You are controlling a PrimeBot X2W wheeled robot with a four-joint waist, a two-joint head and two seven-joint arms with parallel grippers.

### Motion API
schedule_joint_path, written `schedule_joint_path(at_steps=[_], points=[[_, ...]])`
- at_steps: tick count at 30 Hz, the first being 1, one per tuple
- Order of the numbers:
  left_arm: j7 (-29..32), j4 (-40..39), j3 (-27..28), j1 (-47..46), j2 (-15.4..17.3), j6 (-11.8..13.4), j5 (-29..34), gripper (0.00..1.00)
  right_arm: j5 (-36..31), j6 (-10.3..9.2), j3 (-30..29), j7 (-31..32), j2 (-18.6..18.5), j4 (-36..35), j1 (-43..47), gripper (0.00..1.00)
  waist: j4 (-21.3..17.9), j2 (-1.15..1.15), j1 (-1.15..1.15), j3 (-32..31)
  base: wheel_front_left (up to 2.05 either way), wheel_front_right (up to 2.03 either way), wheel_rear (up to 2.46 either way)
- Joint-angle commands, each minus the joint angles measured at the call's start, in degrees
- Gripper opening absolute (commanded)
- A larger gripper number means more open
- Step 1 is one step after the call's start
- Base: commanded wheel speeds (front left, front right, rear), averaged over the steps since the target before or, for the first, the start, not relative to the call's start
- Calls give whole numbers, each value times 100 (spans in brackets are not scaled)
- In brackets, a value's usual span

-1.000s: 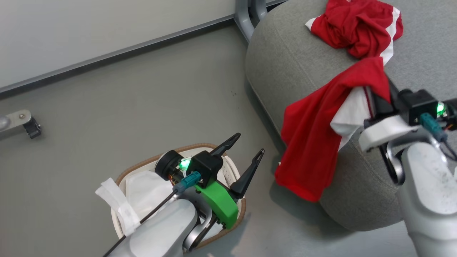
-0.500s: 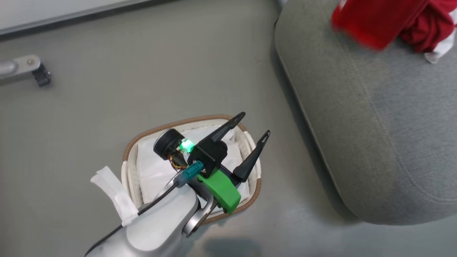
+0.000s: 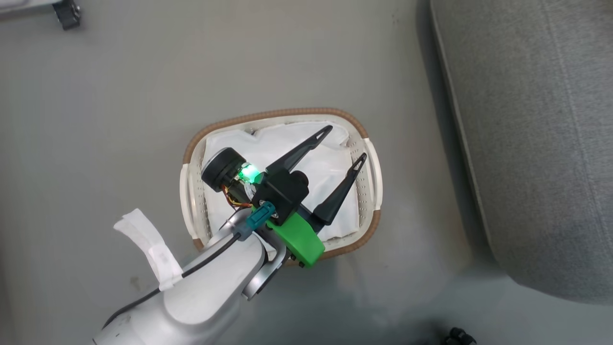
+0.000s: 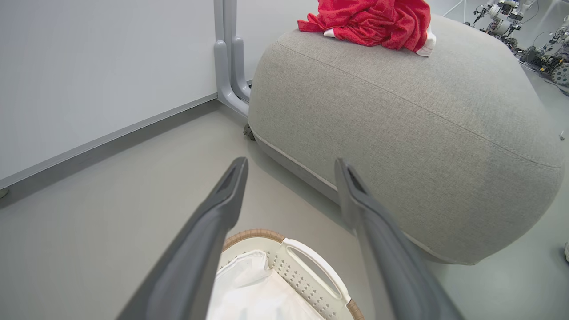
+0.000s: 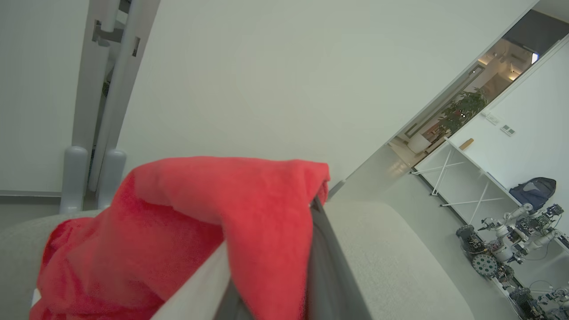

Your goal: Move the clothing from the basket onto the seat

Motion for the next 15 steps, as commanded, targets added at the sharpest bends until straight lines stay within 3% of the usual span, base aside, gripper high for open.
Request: schedule_joint_path(at_steps=[1, 9, 12, 14, 15], points=[[-4, -17, 7, -112, 32, 33, 37, 100, -38, -8, -147, -129, 91, 175, 215, 0, 170, -1, -1, 321, 0, 0, 0], [89, -18, 50, -122, 204, 103, -9, 100, -409, -8, -907, -760, 762, 1089, 891, 2, -40, -1, -1, 450, 0, 0, 0], [124, -31, 54, -99, 277, 135, -30, 100, -601, -8, -1035, -964, 967, 1244, 1016, 44, -147, -1, -1, 415, 0, 0, 0], [141, -24, 55, -75, 308, 145, -47, 100, -648, -8, -1108, -1109, 1075, 1272, 1013, 100, -209, -1, -1, 372, 0, 0, 0], [148, -19, 58, -58, 315, 153, -64, 100, -691, -8, -1121, -1162, 1112, 1285, 1034, 100, -240, -1, -1, 348, 0, 0, 0]])
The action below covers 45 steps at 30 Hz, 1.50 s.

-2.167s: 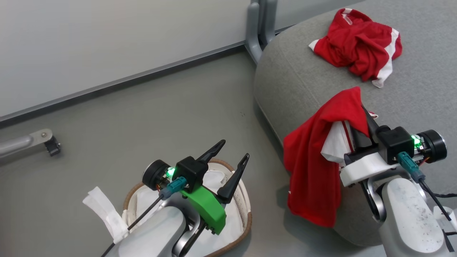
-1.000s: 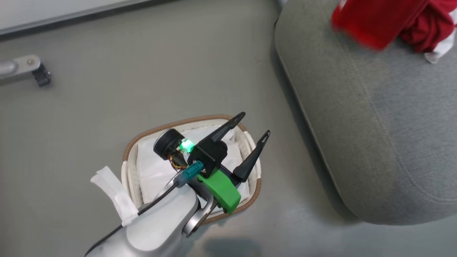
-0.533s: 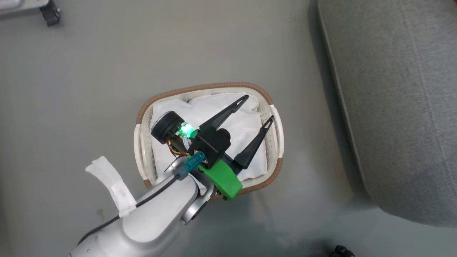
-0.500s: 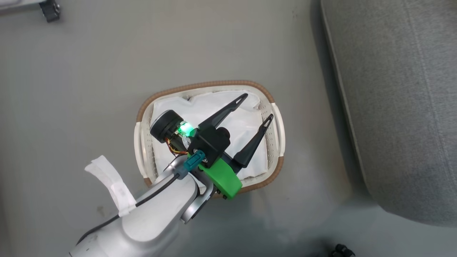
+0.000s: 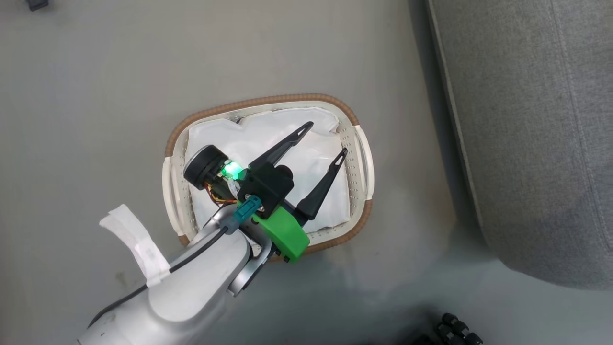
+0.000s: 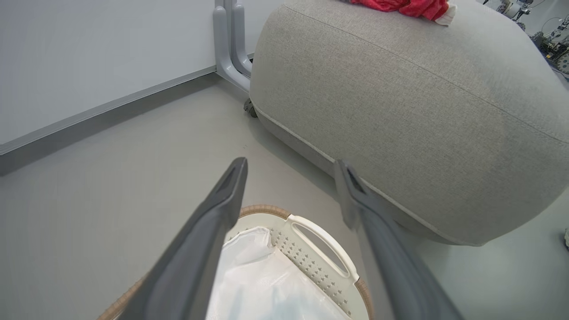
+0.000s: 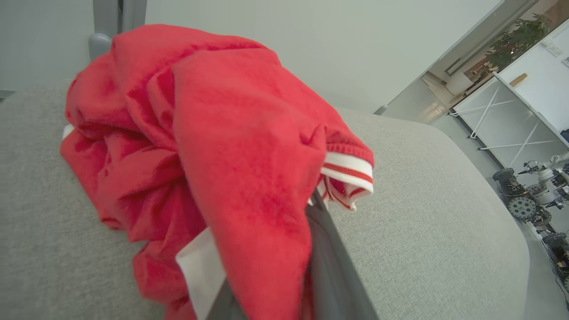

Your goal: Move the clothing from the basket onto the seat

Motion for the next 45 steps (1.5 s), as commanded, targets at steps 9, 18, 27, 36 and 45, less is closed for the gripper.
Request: schedule_joint_path(at_steps=[9, 18, 27, 36, 45], points=[[-107, 30, 167, 195, 146, 142, -184, 100, -133, -8, 167, -402, 396, -84, 511, 100, -382, 0, -1, -505, 0, 0, 0], [-277, 181, 458, 615, -13, 177, -458, 100, -35, -8, 409, -283, 385, -507, 981, 100, -342, 0, -1, -1455, 0, 0, 0], [-305, 219, 1035, 1151, -258, 136, -455, 100, 501, -8, 1081, 77, 356, -1095, 1228, 100, 49, 0, -1, -2236, 0, 0, 0], [-302, 180, 1878, 1775, -404, 114, -188, 100, 1000, -8, 1355, -97, 823, -1566, 1777, 100, 561, 0, -1, -2697, 0, 0, 0], [-297, 156, 2727, 2630, -564, 68, 34, 100, 951, -8, 1265, -515, 1896, -2079, 3001, 100, 1052, 0, -1, -3119, 0, 0, 0]])
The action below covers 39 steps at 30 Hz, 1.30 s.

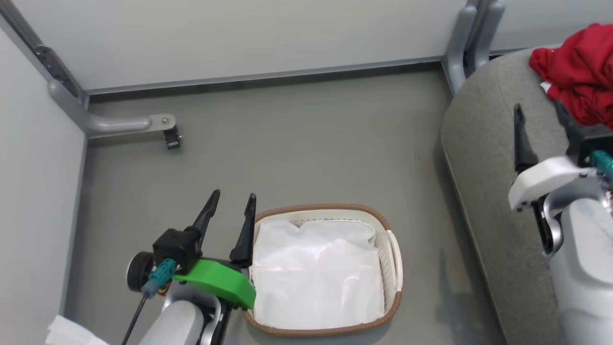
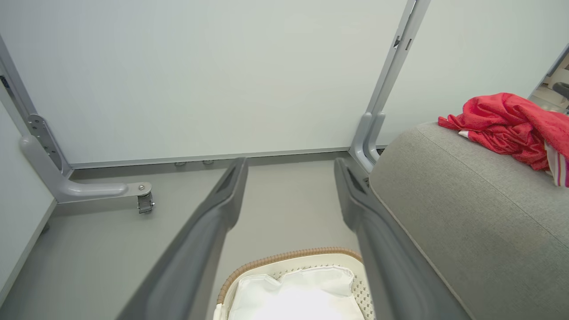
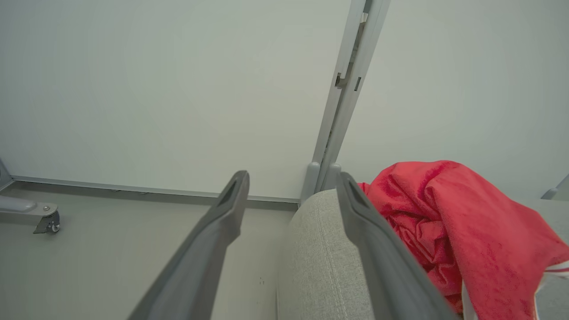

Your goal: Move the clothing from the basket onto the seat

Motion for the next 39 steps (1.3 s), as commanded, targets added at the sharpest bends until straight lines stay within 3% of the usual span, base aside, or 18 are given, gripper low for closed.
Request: schedule_joint_path(at_steps=[1, 5, 11, 23, 39], points=[[1, -6, 151, 228, -11, -1, 52, 100, -53, -8, -49, -57, 123, -131, 314, 100, 354, 0, 0, -337, 0, 0, 0], [1, -131, 588, 640, -106, 100, 196, 100, -175, -8, -14, -94, 526, -488, 938, 100, 526, 0, 0, -471, 0, 0, 0], [1, -319, 1122, 1192, -230, 184, 442, 100, -138, -8, 186, -105, 810, -1217, 1901, 100, 683, 0, 0, -622, 0, 0, 0], [0, -576, 1815, 1985, -365, 44, 749, 100, 646, -8, 543, -107, 835, -2123, 3040, 100, 612, 0, 0, -736, 0, 0, 0], [0, -460, 2144, 1932, -604, -259, 995, 100, 714, -8, 664, -108, 838, -2178, 3147, 100, 483, 0, 0, -703, 0, 0, 0]])
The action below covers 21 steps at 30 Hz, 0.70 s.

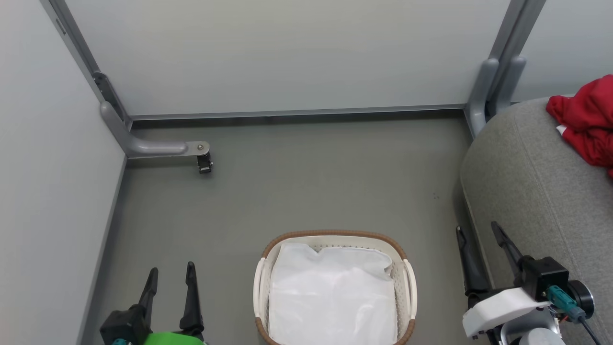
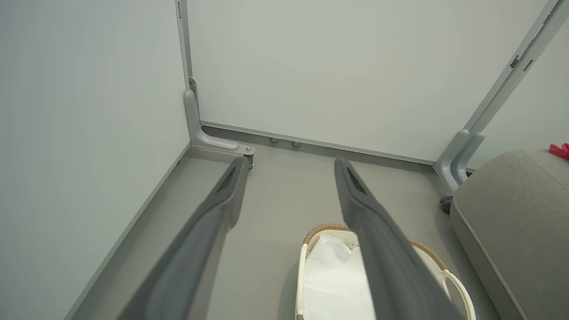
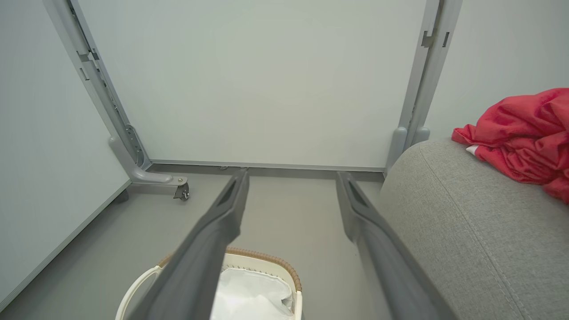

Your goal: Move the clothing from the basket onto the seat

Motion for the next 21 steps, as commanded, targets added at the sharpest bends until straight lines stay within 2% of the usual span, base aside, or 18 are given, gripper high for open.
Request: schedule_joint_path(at_steps=[1, 12, 13, 17, 21], points=[[0, 11, 30, -75, -22, -27, 70, 100, 44, -8, 12, -26, -23, 9, 35, 100, -7, 0, 0, 4, 0, 0, 0], [0, 111, 114, -146, -79, -169, 153, 100, 78, -8, 31, -27, -23, 42, -33, 100, -21, 0, 0, 46, 0, 0, 0], [0, 107, 87, -57, -79, -163, 139, 0, 50, 0, 26, 1, 3, 36, -11, 0, -22, 0, 0, 47, 0, 0, 0], [22, 268, 76, 4, -100, -168, 64, 0, 130, 0, 18, 33, 35, 195, 16, 0, -25, 0, 0, 47, 0, 0, 0], [145, 260, 155, -57, -102, -201, -372, 0, 622, 0, -28, 160, 32, 199, -17, 0, -42, 0, 0, 41, 0, 0, 0]])
